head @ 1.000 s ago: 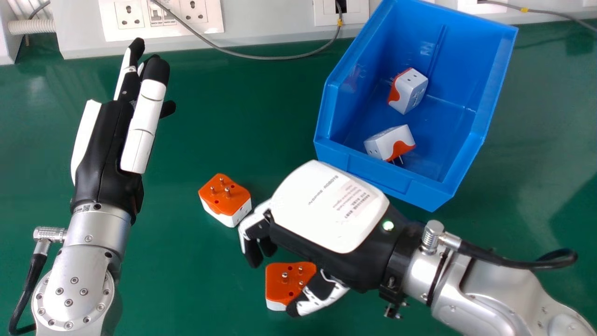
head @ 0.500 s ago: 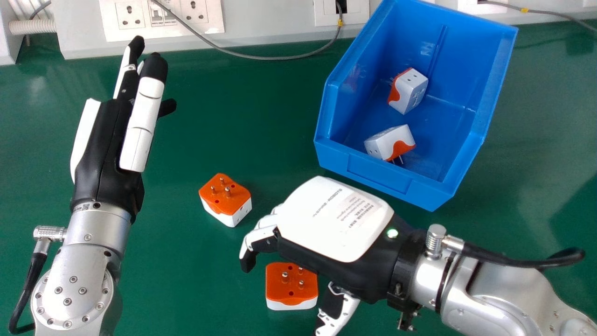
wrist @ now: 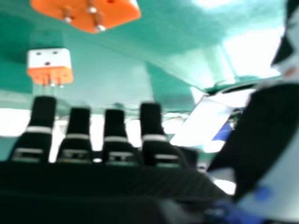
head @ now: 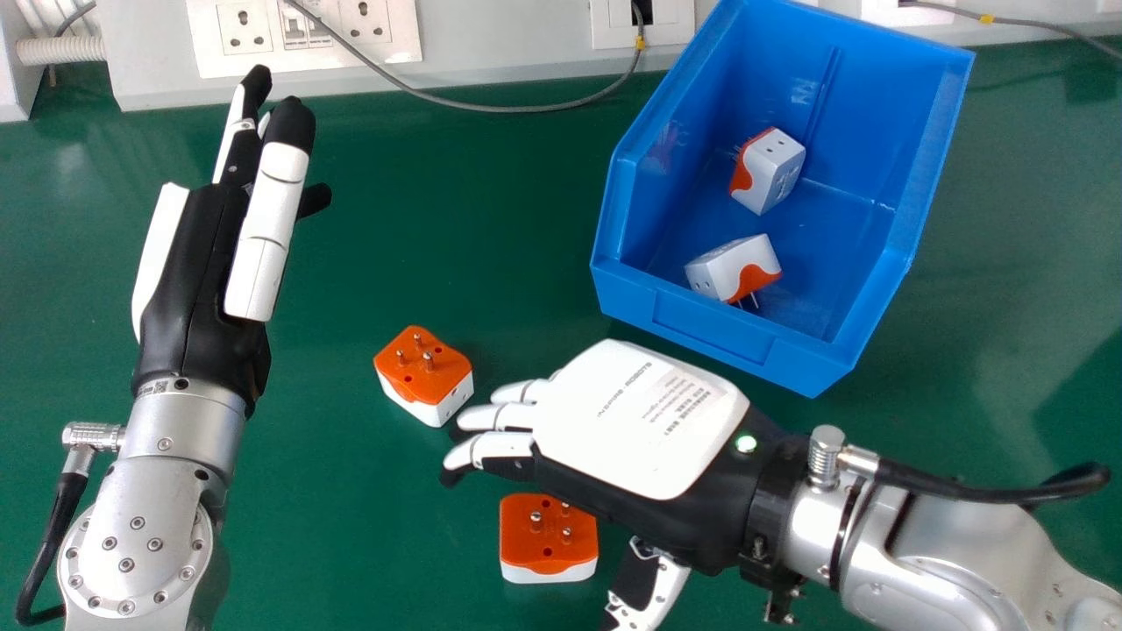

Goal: Pick all objects and put in blue box

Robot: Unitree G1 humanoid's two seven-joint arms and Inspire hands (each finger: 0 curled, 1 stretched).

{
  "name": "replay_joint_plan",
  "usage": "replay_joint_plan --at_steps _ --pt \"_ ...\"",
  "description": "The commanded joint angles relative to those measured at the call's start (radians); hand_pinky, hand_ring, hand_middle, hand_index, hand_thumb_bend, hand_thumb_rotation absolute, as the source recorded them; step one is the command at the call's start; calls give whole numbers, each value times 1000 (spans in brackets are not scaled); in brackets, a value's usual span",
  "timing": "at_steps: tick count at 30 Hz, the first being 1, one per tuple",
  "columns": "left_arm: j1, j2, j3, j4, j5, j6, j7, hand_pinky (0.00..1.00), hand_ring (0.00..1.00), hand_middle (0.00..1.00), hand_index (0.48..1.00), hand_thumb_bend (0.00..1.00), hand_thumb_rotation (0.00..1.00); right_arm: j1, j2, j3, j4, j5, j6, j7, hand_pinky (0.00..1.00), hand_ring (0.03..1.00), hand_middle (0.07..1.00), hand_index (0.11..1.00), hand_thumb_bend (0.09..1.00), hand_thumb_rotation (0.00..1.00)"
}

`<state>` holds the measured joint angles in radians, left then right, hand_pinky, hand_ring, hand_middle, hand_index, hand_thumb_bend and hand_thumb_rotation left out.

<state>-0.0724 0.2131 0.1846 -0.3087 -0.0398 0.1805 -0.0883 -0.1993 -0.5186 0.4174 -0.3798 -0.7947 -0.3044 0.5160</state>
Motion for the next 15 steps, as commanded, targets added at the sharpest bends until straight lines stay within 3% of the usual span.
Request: replay_joint_plan --at_steps 1,15 --pt "-17 12 9 -22 -3 -10 0 875 963 972 1000 703 1000 -22 -2 -2 -10 -7 -19 -6 842 939 954 886 998 411" --pt "-19 7 4 -28 -2 -2 6 876 962 972 1000 701 1000 -54 45 56 78 -92 -40 -39 844 958 966 896 971 430"
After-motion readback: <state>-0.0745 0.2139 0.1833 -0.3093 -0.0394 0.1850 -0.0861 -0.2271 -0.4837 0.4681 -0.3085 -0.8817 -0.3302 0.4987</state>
